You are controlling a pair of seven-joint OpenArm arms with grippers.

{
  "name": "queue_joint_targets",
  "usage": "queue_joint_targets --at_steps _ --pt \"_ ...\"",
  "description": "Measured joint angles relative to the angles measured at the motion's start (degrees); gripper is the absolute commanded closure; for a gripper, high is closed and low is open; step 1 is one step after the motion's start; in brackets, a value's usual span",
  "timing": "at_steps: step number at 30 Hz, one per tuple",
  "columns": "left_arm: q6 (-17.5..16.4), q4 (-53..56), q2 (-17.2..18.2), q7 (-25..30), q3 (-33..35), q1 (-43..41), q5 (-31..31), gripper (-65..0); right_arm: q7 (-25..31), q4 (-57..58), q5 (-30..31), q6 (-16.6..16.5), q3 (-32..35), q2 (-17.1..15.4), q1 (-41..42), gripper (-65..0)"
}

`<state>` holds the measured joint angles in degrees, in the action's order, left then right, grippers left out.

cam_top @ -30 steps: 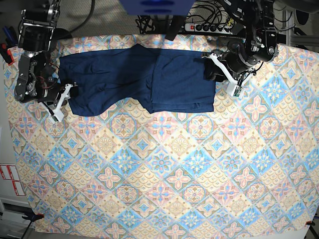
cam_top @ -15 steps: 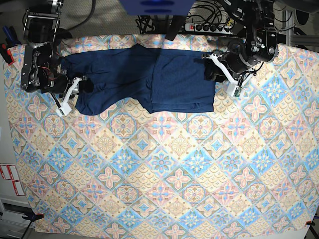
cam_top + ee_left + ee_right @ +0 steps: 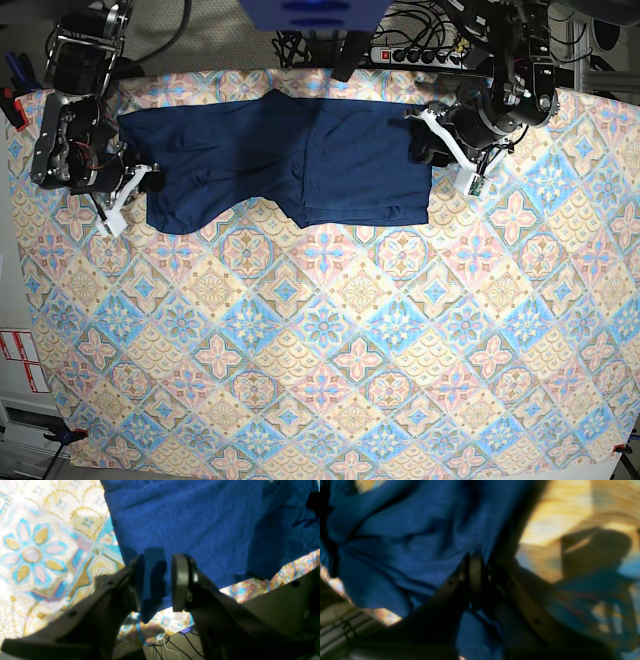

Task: Fold the T-shirt properly
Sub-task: 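Lift the shirt end with the right gripper and fold it toward the left gripper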

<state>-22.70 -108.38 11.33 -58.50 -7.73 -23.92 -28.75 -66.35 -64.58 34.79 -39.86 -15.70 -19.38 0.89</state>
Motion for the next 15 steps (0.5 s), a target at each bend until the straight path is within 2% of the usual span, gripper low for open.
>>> queue_joint_targets --at_steps 7,15 --pt "0.1 0.0 -6.4 0.0 -3.3 0.6 0.2 -16.7 -0.7 0.2 -0.4 0.0 -1.4 -0.2 5.0 -0.5" --pt "0.1 0.0 -7.5 0.2 -3.9 1.7 0.1 -16.7 -1.6 0.2 -0.4 0.0 -1.5 -0.6 11.4 -0.5"
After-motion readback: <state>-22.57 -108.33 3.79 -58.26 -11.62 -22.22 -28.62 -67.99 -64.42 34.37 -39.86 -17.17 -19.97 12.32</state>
